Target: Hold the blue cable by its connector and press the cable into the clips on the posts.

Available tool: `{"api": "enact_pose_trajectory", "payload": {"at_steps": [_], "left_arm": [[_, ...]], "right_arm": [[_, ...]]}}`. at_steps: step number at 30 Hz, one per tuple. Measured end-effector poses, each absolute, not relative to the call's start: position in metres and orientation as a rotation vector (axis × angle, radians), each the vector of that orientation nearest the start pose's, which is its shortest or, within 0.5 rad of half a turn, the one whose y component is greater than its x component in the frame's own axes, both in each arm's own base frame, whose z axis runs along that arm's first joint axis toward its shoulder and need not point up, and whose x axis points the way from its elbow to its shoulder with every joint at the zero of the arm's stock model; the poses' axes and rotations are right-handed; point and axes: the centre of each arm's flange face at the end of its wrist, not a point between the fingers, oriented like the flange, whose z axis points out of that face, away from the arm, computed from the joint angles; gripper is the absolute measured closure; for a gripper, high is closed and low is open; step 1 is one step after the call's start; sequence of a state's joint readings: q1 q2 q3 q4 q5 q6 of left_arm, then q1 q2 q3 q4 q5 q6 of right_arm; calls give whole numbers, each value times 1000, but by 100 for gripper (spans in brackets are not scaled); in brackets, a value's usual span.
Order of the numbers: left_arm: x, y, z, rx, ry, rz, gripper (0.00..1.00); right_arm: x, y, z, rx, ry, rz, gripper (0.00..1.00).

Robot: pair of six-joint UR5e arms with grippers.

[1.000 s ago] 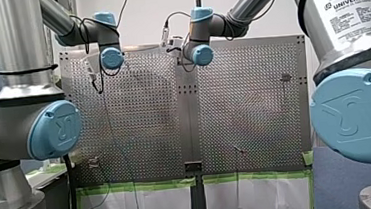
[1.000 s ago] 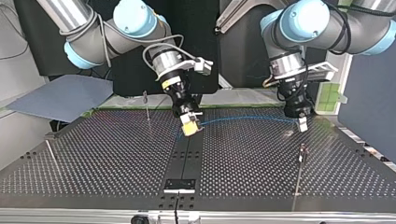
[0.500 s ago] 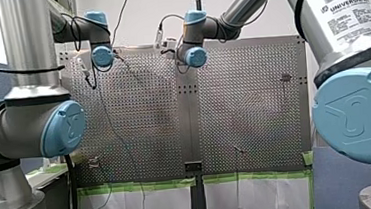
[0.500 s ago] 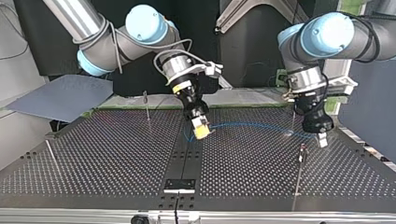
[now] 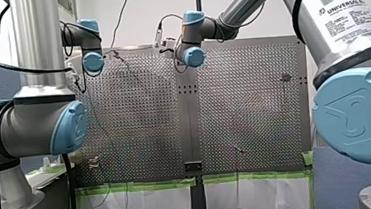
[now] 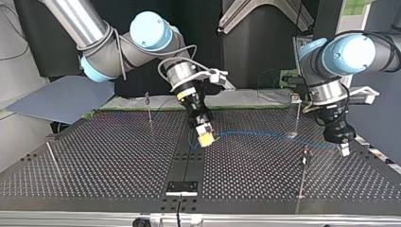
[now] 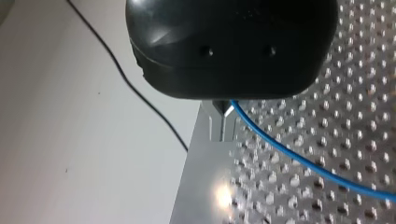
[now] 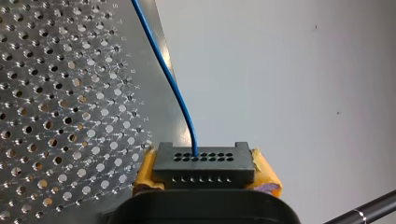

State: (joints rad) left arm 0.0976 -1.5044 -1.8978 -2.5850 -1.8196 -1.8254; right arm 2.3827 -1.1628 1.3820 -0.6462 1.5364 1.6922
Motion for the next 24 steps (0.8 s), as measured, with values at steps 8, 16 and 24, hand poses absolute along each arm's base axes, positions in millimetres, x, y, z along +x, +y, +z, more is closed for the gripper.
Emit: {"api": "enact_pose_trajectory", "payload": {"at_steps": [8, 16, 24], "left_arm": [[491, -47, 413, -420, 1220, 30, 100], [499, -51, 411, -365, 1237, -11, 100], [509, -53, 423, -345, 1221, -34, 100]], "right_arm": [[587, -377, 417, 1342, -601, 2172, 100], [584, -381, 416, 1340, -606, 2165, 100], [580, -387, 416, 1333, -614, 2155, 100]]}}
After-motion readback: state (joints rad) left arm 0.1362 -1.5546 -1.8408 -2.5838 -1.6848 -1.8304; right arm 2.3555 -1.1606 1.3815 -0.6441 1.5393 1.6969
